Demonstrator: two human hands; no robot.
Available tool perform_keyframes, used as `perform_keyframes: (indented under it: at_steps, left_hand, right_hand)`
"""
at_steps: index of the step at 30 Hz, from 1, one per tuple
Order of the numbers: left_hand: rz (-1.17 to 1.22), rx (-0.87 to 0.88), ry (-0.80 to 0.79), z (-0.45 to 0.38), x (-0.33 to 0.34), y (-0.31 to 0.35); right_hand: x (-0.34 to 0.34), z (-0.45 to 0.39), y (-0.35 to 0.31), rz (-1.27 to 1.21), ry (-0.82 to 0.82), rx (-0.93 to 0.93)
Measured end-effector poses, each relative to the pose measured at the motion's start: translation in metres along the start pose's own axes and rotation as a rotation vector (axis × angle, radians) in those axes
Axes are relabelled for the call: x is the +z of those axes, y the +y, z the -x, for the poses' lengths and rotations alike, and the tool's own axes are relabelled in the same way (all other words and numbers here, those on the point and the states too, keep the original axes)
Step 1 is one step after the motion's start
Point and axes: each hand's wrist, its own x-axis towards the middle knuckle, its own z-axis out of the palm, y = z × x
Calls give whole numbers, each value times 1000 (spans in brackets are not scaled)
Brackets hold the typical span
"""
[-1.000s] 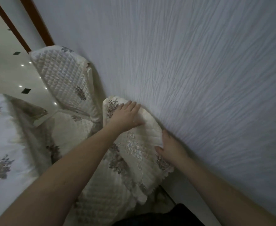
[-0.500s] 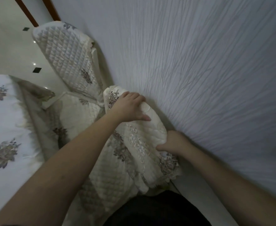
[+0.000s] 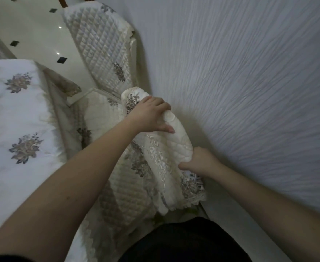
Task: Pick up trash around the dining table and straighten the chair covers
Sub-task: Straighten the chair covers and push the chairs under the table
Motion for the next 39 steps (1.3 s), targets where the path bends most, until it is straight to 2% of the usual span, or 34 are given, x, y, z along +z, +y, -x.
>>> perform_keyframes:
  at_steps: [16,21,35,39]
  left_hand:
    - [-61,-80,-17,59,-9,-35]
    - [-17,-42,26,82,-10,-48]
    - [27,-33,-15,95,-12,-42]
    - [48,-23,16,98,-11,-40]
  right_hand:
    - [44,-4,-35,1,-53,-85]
    - [61,0,-50,-12,-67,-110]
    - [77,14,-52,-23,-55,-92]
    - [79,18,-52,-33,-48,-89]
